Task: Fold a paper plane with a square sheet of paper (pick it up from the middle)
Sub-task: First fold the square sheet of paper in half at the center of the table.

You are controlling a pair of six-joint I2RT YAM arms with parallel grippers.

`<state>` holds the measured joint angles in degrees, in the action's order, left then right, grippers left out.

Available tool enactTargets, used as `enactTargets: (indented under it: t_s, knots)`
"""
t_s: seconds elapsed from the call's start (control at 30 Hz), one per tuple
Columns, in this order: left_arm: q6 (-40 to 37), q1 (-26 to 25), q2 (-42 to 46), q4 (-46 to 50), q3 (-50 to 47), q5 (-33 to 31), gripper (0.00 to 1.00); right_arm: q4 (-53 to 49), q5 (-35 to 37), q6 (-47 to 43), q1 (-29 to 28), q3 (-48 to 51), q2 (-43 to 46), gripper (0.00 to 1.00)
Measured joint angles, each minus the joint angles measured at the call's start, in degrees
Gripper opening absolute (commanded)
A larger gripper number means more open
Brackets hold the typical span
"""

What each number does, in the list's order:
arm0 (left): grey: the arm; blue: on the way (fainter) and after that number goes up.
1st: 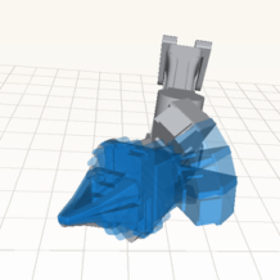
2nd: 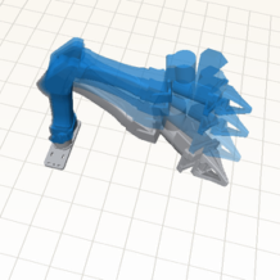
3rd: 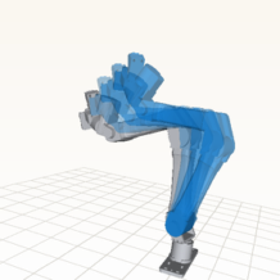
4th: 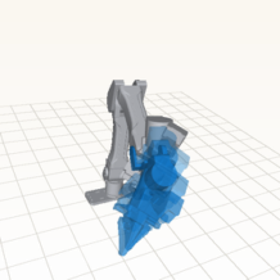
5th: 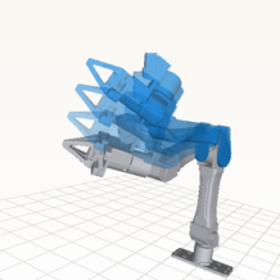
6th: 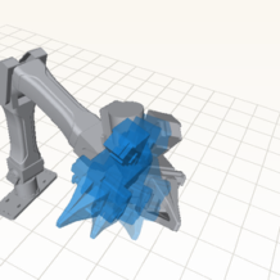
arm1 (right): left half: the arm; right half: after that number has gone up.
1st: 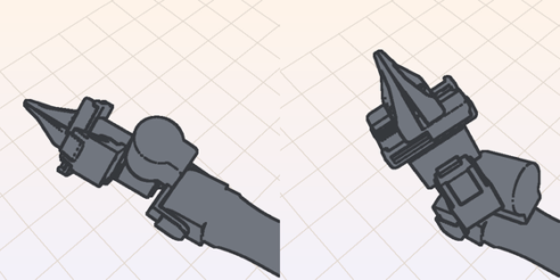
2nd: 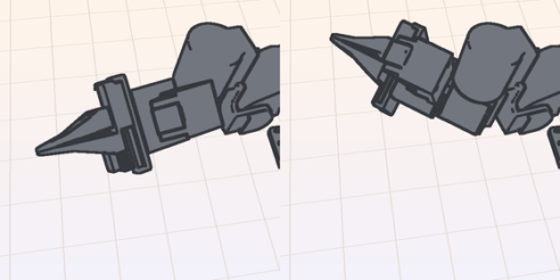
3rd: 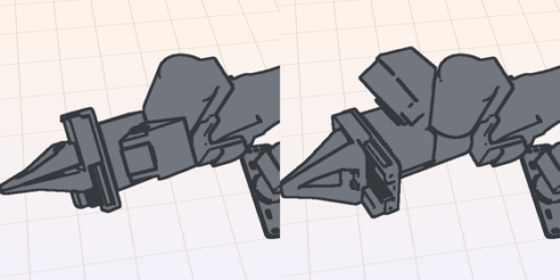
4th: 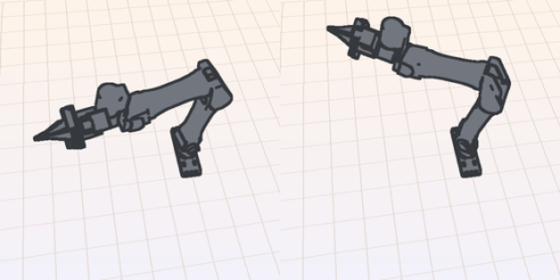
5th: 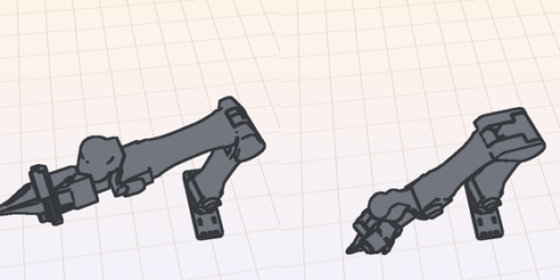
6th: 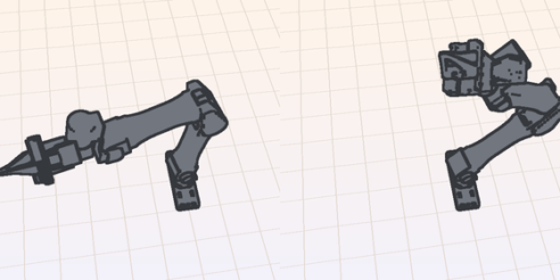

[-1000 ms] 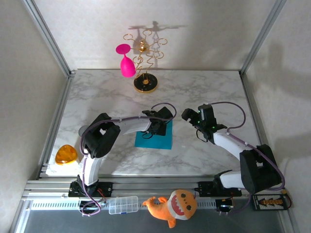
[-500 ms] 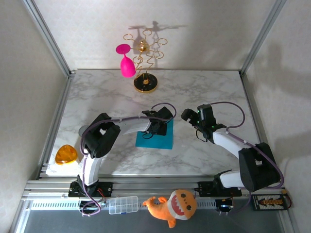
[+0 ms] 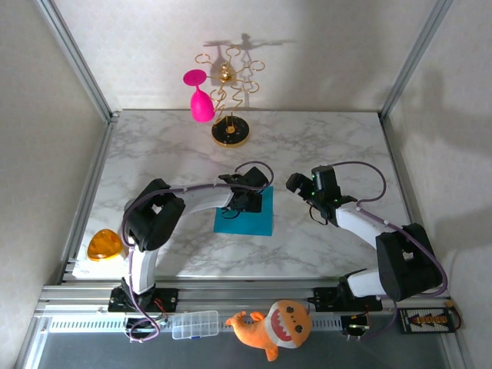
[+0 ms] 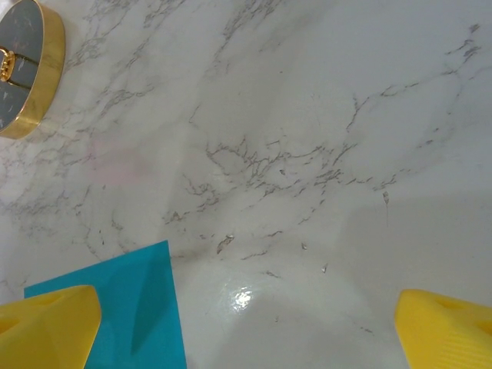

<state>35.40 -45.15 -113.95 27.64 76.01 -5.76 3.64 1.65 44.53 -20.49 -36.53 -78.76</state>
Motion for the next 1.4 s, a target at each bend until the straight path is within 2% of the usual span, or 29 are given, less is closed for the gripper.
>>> enactTargets:
  t_s: [0.4,0.8,1.13,1.27,1.4]
  knots:
    - [-0.02,-0.02,-0.57,0.00,0.00,0.76,0.89,0.00,-0.20,0.02,0.00,-0.13,-0.87,0.98]
    - [0.00,-0.02,-0.96,0.07,-0.28,-0.83,0.78,0.00,-0.24,0.02,0.00,-0.33,-1.42,0.98]
    - [0.00,-0.02,-0.96,0.02,-0.28,-1.33,0.75,-0.02,-0.24,0.17,0.00,-0.37,-1.51,0.98]
    - [0.04,-0.02,-0.96,0.02,-0.28,-1.57,0.69,-0.02,-0.24,0.20,0.00,-0.37,-1.51,0.98]
    - [0.31,0.00,-0.96,0.00,-0.28,-1.75,0.59,-0.02,-0.24,0.20,0.00,-0.37,-1.51,0.98]
